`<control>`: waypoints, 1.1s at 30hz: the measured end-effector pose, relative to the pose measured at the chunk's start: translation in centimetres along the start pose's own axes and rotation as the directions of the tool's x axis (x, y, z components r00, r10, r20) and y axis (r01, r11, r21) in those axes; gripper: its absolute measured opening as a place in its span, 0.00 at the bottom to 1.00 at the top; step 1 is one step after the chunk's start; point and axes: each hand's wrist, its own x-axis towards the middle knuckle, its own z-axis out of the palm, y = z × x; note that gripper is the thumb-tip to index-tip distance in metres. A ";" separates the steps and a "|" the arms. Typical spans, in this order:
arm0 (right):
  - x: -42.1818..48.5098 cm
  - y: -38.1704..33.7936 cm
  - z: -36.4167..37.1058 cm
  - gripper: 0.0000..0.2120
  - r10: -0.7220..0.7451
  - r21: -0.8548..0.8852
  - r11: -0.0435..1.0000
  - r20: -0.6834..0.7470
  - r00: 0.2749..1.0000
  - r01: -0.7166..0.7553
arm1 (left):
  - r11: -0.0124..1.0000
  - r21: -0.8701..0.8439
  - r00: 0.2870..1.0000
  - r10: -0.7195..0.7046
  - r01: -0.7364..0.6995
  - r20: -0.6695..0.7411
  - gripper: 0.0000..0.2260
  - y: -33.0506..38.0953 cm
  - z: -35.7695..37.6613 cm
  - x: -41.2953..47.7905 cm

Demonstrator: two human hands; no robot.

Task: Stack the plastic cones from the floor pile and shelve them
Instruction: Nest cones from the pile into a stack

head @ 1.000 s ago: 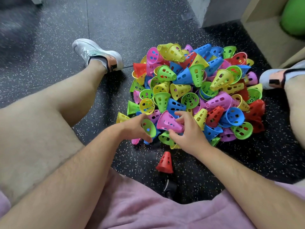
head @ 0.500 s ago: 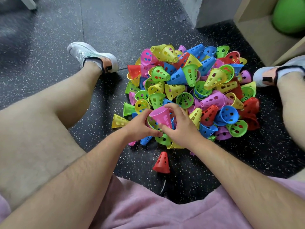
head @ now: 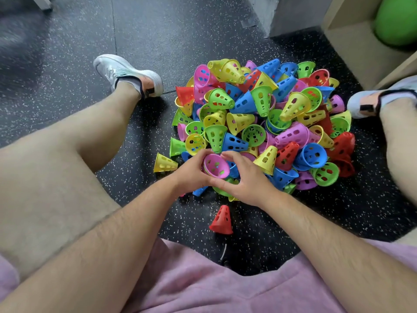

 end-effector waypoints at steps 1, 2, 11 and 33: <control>-0.1 0.3 0.1 0.36 0.012 -0.040 0.999 0.035 0.999 -0.011 | 1.000 0.016 1.000 -0.016 0.015 0.012 0.37 -0.2 0.0 0.0; -0.3 0.7 0.2 0.37 0.019 -0.072 0.997 0.066 0.998 -0.014 | 0.998 0.046 0.999 -0.034 0.033 0.025 0.38 -0.5 0.0 0.1; -3.4 2.7 2.8 0.07 -0.205 -0.270 0.926 0.232 0.951 0.265 | 0.903 0.359 0.934 -0.313 0.236 0.172 0.41 -3.1 -0.2 -1.0; -2.4 1.5 0.8 0.31 -0.117 -0.267 0.950 0.173 0.978 0.161 | 0.889 0.379 0.934 -0.330 0.259 0.135 0.41 -1.4 -3.2 0.1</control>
